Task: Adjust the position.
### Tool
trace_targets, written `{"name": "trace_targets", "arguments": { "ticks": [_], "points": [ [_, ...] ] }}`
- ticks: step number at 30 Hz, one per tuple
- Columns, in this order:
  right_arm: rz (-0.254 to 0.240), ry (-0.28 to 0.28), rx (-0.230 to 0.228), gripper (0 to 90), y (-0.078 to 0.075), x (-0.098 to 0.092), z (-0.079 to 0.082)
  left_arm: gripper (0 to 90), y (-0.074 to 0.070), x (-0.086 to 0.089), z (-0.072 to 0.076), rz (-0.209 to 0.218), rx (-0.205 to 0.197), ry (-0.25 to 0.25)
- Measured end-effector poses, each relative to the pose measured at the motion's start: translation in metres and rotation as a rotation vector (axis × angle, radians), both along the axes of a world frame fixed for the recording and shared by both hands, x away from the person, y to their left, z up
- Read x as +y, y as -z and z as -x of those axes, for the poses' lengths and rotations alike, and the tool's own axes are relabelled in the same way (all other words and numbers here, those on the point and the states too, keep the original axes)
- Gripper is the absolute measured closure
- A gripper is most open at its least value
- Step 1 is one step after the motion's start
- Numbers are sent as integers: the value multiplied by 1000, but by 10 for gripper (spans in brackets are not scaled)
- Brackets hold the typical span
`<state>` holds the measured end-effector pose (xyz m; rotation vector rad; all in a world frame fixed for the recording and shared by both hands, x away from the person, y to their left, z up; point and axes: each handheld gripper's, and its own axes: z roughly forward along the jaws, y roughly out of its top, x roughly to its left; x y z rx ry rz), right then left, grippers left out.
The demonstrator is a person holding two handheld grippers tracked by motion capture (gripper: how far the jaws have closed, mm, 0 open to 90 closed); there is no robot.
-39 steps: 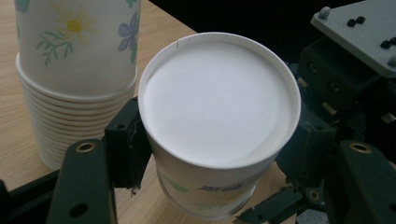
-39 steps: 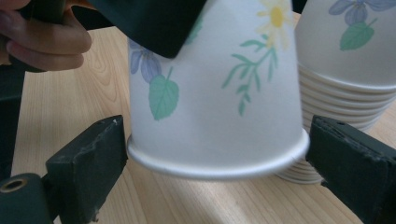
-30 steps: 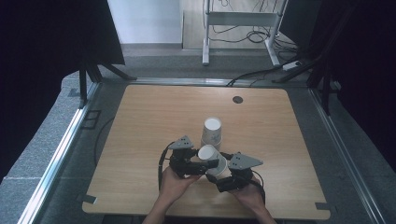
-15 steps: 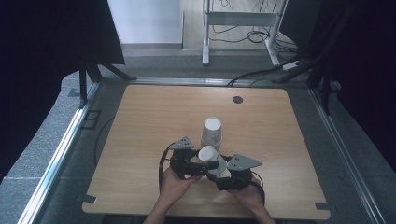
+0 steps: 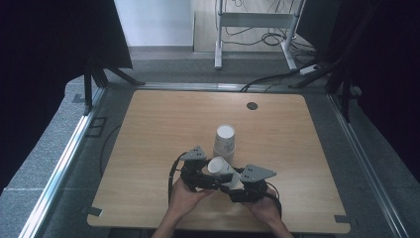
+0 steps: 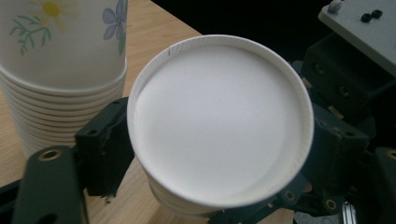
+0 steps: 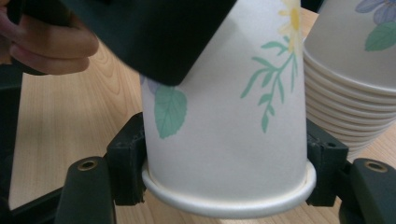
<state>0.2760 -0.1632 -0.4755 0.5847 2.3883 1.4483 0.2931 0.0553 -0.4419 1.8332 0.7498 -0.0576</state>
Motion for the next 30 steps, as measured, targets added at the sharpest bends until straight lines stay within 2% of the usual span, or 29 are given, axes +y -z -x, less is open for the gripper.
{"name": "trace_targets", "arguments": {
  "ticks": [5, 12, 30],
  "points": [
    [13, -16, 3, 322, -1, 0, 0, 145, -3, 1, 1, -9, -21, 9],
    [40, -44, 26, 323, -2, 0, 0, 137, -11, 4, 2, -52, -62, 20],
    [110, -139, 95, 322, -8, -8, -4, 137, -20, 12, 4, -149, -149, 156]
  ]
}}
